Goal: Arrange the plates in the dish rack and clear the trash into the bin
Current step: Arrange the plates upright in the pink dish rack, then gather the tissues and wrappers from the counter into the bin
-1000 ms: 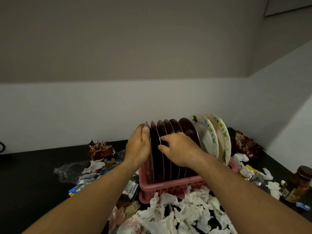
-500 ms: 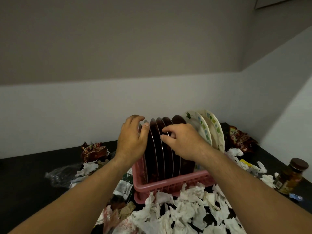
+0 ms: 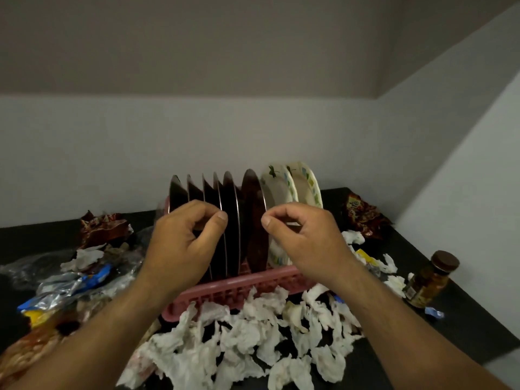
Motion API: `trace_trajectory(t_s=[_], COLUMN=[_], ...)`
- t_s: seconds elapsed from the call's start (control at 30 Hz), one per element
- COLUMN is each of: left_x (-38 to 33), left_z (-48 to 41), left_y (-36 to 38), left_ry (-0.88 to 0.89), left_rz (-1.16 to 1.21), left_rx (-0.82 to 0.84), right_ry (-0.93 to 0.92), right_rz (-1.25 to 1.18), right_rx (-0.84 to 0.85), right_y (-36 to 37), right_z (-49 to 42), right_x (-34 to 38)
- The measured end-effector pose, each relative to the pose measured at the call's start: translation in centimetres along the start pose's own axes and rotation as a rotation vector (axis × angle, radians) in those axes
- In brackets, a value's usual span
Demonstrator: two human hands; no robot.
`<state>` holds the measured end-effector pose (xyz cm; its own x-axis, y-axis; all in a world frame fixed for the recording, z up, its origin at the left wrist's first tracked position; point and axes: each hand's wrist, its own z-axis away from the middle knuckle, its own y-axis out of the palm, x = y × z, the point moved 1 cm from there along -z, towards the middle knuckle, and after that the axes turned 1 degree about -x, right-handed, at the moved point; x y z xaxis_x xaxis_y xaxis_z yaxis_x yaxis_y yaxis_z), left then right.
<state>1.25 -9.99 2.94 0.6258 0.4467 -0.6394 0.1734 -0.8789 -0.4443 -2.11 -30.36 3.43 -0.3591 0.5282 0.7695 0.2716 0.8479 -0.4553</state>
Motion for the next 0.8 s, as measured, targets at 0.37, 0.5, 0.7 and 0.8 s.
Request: trace_trajectory(t_s=[0.37, 0.5, 0.7, 0.8], left_x=[-6.6, -8.9, -10.9, -11.1], left_z=[1.8, 2.6, 0.3, -2.8], left_y=[5.0, 7.9, 14.7, 19.2], left_ry=[0.238, 0.301, 0.31, 0.254], left_rz=[-0.197, -0.279, -0.333, -0.402], left_rx=[0.445, 0.573, 0.647, 0.659], right_ry=[0.097, 0.159, 0.202, 0.197], right_rz=[0.512, 0.658, 0.737, 0.737], right_rx=[0.164, 0.231, 0.309, 0.326], right_y=[-8.9, -12.2, -17.0, -20.7], right_z=[7.9, 9.7, 7.1, 3.6], right_x=[-3.1, -4.6, -7.8, -9.5])
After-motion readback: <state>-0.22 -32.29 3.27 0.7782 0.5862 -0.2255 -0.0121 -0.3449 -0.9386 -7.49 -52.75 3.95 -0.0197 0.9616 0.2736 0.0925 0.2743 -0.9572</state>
